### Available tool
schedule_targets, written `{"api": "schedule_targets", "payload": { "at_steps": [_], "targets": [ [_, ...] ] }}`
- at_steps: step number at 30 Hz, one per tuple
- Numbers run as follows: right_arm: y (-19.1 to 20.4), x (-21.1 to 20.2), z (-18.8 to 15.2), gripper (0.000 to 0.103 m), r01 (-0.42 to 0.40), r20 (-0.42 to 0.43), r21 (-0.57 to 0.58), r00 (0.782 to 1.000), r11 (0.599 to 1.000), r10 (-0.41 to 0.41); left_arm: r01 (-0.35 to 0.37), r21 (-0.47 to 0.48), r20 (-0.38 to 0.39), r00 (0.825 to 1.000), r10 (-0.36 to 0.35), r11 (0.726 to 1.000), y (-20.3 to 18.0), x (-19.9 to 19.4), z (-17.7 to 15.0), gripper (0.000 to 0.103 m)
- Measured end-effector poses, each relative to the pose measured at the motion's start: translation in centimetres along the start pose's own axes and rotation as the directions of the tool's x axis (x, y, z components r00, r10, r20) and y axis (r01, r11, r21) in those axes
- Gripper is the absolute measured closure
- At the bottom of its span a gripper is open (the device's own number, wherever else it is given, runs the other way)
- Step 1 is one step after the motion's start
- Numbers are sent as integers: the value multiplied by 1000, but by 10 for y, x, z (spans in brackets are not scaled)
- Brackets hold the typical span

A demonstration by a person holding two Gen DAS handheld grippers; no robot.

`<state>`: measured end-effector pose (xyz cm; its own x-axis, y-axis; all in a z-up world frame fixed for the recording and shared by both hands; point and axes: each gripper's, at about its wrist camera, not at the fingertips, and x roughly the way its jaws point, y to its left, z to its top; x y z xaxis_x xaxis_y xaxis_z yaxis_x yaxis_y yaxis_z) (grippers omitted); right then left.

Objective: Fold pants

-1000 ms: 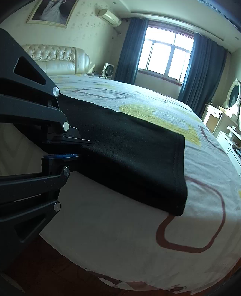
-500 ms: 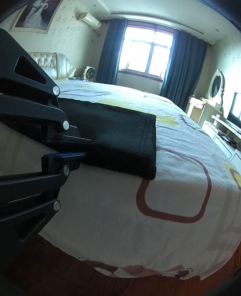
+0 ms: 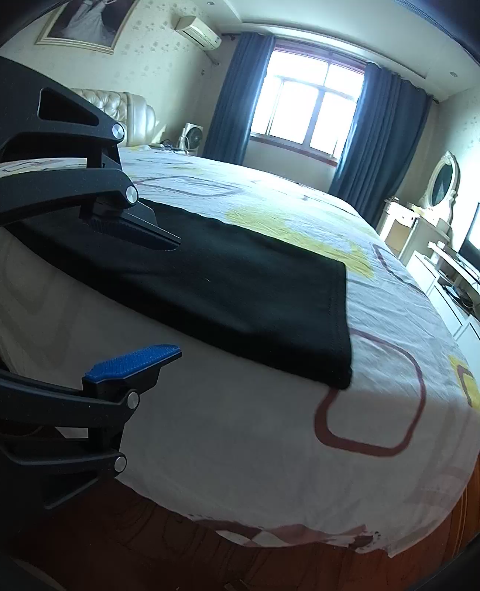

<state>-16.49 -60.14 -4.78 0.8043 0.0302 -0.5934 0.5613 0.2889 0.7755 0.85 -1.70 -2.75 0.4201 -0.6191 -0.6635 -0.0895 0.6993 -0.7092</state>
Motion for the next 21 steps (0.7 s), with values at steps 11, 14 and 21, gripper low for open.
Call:
{"api": "schedule_targets", "payload": {
  "at_steps": [11,14,21],
  "targets": [
    [10,29,-28,49,-6,-120,-23,993,1000,3,80,-150,69,995,-70,986,31,-4,23,59],
    [10,33,-29,49,-4,-128,-21,992,1000,1,72,-161,69,996,-61,984,35,-5,24,62],
    [6,32,-32,49,-13,-148,-20,989,1000,10,101,-286,99,992,-76,953,53,-10,18,65]
  ]
}}
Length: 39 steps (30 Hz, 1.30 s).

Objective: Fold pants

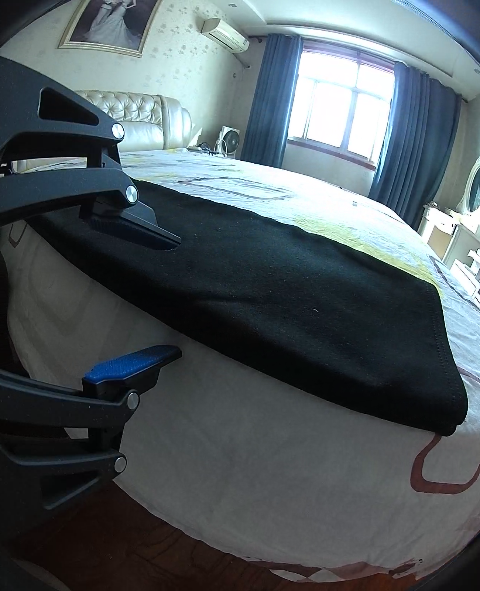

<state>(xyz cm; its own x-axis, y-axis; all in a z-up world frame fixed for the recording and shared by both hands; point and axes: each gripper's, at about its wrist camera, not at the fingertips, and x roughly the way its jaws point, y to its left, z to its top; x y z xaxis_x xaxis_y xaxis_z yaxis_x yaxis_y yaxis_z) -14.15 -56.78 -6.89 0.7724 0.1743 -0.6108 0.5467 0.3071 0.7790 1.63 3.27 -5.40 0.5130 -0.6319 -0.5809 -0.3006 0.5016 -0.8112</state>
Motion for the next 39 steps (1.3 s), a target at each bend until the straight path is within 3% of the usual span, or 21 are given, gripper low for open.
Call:
{"api": "schedule_targets", "payload": {
  "at_steps": [3,4,5,6,19,26,30,31,32,33,35,36,39],
  "targets": [
    [-3,1,1,49,0,-6,5,1000,1000,0,7,-39,1,1000,-7,999,2,0,2,69],
    [-3,2,2,49,1,-7,5,1000,1000,-1,-14,-25,3,1000,14,1000,0,0,1,75],
    [-4,2,2,49,2,-7,4,1000,1000,-2,-40,-7,4,999,40,999,-2,0,1,90],
    [-7,1,2,49,2,-8,4,1000,1000,-2,-61,11,5,998,61,998,-3,0,0,94],
    [-1,0,-1,49,8,-6,-12,1000,1000,-8,-124,10,4,992,124,992,19,-36,0,99],
    [2,-5,1,49,17,3,-26,1000,1000,-17,-161,8,32,986,161,987,9,-40,7,99],
    [0,-17,9,49,11,26,-23,1000,1000,-10,-174,64,44,984,171,983,-2,-49,5,99],
    [-1,-22,14,49,8,39,-25,999,1000,-7,-170,90,41,985,167,981,-8,-52,4,97],
    [0,-31,21,49,6,58,-30,998,1000,-4,-168,115,39,986,164,979,-13,-56,2,80],
    [1,-38,29,49,10,85,-41,996,999,-7,-162,136,40,987,158,977,-18,-60,2,48],
    [5,-61,49,47,17,152,-70,988,997,-6,-144,151,58,989,136,978,-24,-71,4,21],
    [7,-71,60,35,22,173,-93,985,995,-6,-115,151,61,992,107,982,-25,-75,8,20],
    [15,-92,97,31,89,238,-164,970,982,-48,-129,181,93,989,114,975,-33,-82,32,19]
  ]
}}
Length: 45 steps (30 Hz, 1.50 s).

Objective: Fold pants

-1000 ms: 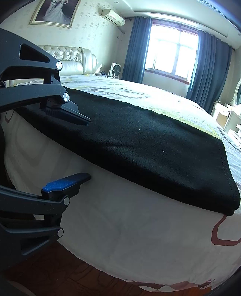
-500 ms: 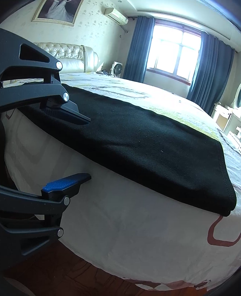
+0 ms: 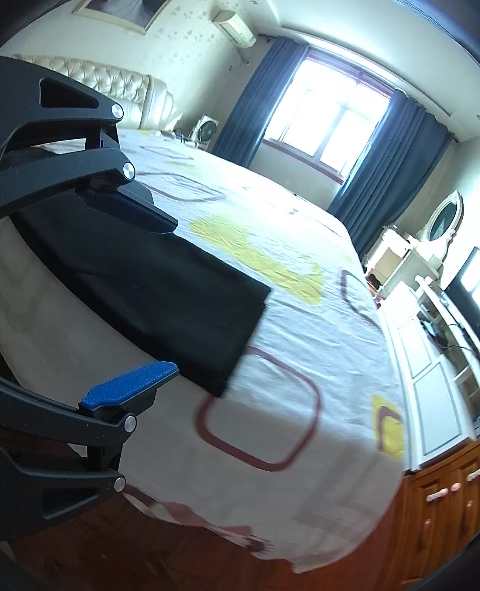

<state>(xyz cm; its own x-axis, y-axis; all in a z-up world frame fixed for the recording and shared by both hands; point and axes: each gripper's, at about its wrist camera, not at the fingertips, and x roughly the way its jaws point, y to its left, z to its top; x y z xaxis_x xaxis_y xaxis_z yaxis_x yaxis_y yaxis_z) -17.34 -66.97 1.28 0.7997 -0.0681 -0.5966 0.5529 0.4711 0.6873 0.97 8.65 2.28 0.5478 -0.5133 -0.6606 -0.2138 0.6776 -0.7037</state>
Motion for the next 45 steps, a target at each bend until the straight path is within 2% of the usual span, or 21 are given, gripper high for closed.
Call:
{"api": "schedule_targets", "payload": {
  "at_steps": [3,5,9,11,13,15,17,20,21,22,24,25,28,30,33,35,39,45],
  "targets": [
    [-9,17,34,30,22,-57,-24,998,999,-24,-42,52,56,998,39,998,1,-5,28,19],
    [-16,36,49,30,7,-110,-8,994,1000,-8,-72,96,91,994,64,993,2,-4,48,18],
    [-30,72,63,30,16,-179,-12,984,1000,-18,-182,179,169,974,152,967,11,-4,75,18],
    [-38,83,66,30,32,-182,2,983,999,-31,-208,166,176,968,178,964,22,-4,85,18],
    [-46,90,64,25,0,-185,54,983,999,10,-218,134,162,967,196,967,34,-1,95,18],
    [-45,91,61,24,-37,-198,66,979,997,50,-228,94,144,966,213,969,50,-1,100,18],
    [-36,98,52,24,-87,-276,38,957,996,94,-215,64,125,970,206,974,65,2,106,18],
    [-17,102,39,26,-71,-336,-72,941,995,43,-205,56,128,972,197,977,74,0,106,17],
    [-14,104,37,30,-66,-352,-76,935,995,35,-215,71,126,971,205,974,71,-1,104,16],
    [-10,106,36,46,-48,-369,-87,929,995,12,-224,90,121,970,212,971,67,1,104,14],
    [-9,110,36,64,28,-387,-138,919,990,-79,-248,130,109,966,235,960,61,6,105,11],
    [-8,110,36,71,32,-394,-139,915,990,-85,-262,145,106,963,248,954,59,8,105,11],
    [2,104,35,79,4,-385,-85,922,996,-36,-283,183,106,958,267,941,55,12,103,10],
    [7,94,38,80,-57,-372,-31,927,998,41,-288,195,108,956,272,937,55,13,102,10],
    [27,82,37,80,-157,-359,49,919,986,164,-297,198,102,954,281,934,54,15,102,10],
    [47,72,35,80,-224,-352,73,906,972,235,-298,196,99,954,283,934,54,15,103,8],
    [93,50,30,80,-332,-355,63,874,941,332,-320,222,93,947,307,921,51,20,103,6],
    [175,34,7,80,-406,-400,-59,847,912,351,-347,247,90,938,335,905,47,25,102,4]
  ]
}}
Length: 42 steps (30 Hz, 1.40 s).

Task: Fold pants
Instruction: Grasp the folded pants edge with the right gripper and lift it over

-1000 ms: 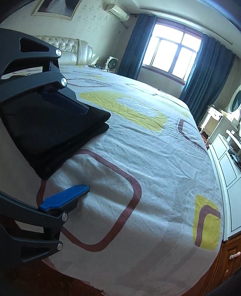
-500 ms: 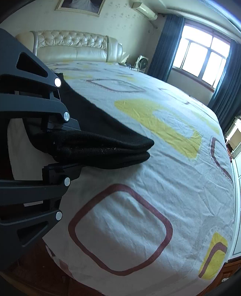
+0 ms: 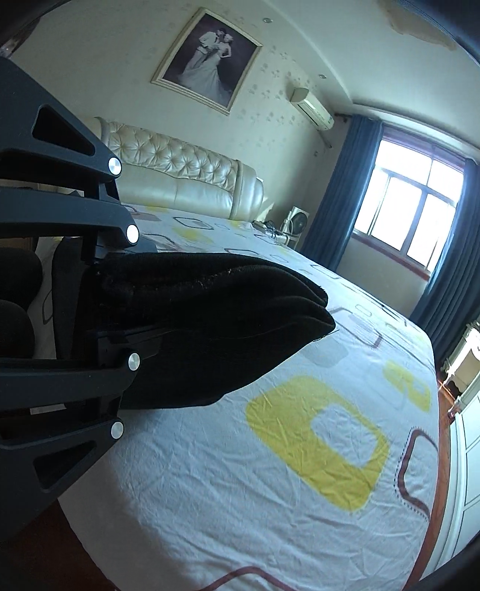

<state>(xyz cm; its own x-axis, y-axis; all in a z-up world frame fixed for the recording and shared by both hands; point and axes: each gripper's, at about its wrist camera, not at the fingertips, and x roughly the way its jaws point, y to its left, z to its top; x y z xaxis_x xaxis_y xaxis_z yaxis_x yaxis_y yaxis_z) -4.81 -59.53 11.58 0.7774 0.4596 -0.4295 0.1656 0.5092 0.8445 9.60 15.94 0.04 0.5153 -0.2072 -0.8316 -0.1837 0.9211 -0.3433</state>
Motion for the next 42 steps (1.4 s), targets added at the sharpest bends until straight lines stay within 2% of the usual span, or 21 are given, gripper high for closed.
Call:
{"api": "schedule_targets", "payload": {
  "at_steps": [4,9,14,17,23,29,32,34,37,41,42],
  "targets": [
    [43,35,-17,80,-2,-61,-83,998,997,-3,17,-19,0,1000,-17,1000,3,0,0,3],
    [83,87,-52,80,27,-142,-173,989,985,-52,22,-33,1,1000,-22,999,5,0,1,3],
    [100,147,-88,80,103,-203,-265,966,959,-160,1,-11,0,1000,-1,1000,0,1,-1,3],
    [102,181,-111,80,171,-218,-326,943,930,-250,-6,-4,-1,1000,6,1000,-1,2,-1,3],
    [94,238,-157,80,254,-242,-408,896,877,-372,-3,-6,-1,1000,3,1000,0,2,-1,3],
    [92,270,-196,80,350,-188,-556,831,754,-524,-7,-5,-3,1000,7,1000,-1,3,-1,3],
    [93,279,-212,75,374,-155,-614,806,695,-571,-12,3,-4,1000,12,1000,-2,4,-1,3],
    [96,282,-220,67,378,-137,-643,799,666,-586,-15,8,-5,1000,15,1000,-2,4,-2,3],
    [102,285,-231,51,347,-155,-662,804,665,-574,-16,11,-5,1000,16,1000,-2,4,-2,3],
    [109,288,-249,48,315,-175,-689,802,652,-572,-20,15,-5,1000,20,1000,-3,4,-3,3],
    [110,288,-252,44,307,-180,-693,803,652,-568,-22,18,-6,1000,22,1000,-3,4,-3,3]
  ]
}}
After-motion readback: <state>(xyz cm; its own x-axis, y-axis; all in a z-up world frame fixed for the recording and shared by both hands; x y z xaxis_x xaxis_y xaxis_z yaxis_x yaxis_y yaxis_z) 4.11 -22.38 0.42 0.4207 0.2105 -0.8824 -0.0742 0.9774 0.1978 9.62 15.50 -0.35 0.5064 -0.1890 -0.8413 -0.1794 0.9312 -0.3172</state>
